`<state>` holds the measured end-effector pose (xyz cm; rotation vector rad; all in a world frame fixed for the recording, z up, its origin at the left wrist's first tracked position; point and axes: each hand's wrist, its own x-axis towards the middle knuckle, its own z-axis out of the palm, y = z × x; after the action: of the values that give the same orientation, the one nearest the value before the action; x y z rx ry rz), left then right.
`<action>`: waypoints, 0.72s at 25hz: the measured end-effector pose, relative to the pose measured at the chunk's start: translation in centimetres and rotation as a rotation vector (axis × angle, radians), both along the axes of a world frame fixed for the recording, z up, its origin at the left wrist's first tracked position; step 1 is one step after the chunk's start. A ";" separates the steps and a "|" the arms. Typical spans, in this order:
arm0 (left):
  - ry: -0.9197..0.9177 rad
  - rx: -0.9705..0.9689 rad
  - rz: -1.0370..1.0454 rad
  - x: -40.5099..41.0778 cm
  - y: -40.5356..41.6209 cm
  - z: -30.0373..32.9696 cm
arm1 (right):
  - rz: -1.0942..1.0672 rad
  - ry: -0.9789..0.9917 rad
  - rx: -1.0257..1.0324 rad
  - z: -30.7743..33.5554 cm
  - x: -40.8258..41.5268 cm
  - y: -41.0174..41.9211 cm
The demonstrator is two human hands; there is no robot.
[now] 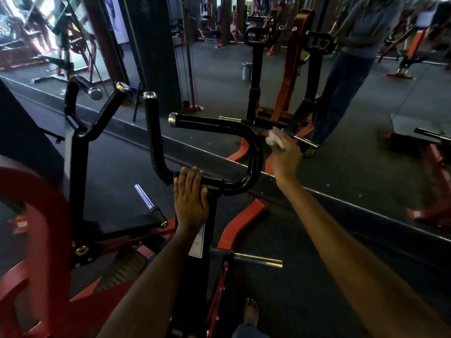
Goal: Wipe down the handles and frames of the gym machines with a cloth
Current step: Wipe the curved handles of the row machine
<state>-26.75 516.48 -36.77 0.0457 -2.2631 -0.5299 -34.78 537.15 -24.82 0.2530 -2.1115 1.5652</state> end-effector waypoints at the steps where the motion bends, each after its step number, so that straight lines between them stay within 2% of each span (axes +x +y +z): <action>1: 0.004 0.006 -0.001 0.0 0.0 0.0 | 0.112 -0.081 -0.060 0.9 -1.4 -0.5; 2: 0.007 0.007 0.000 0.0 0.1 0.0 | 0.196 -0.127 -0.108 1.1 -2.0 -1.0; 6: 0.007 0.002 0.006 0.0 0.0 0.0 | 0.295 -0.388 -0.362 -3.0 1.2 -0.6; 10: 0.011 0.004 0.005 0.0 -0.1 0.1 | 0.505 -0.531 -0.866 -6.9 4.3 -2.1; 12: 0.017 0.006 -0.002 0.1 -0.1 0.0 | 0.508 -0.596 -1.057 -8.0 5.2 -3.9; 15: 0.027 -0.012 0.000 -0.1 -0.1 0.1 | 0.456 -0.704 -1.150 -8.7 6.8 -6.7; 18: 0.022 -0.017 0.009 -0.1 -0.2 0.0 | 0.406 -0.778 -1.099 -8.4 7.8 -6.9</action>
<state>-26.87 516.24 -36.81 0.0409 -2.2452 -0.5042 -27.01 530.23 -33.26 -0.4009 -1.2948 3.1614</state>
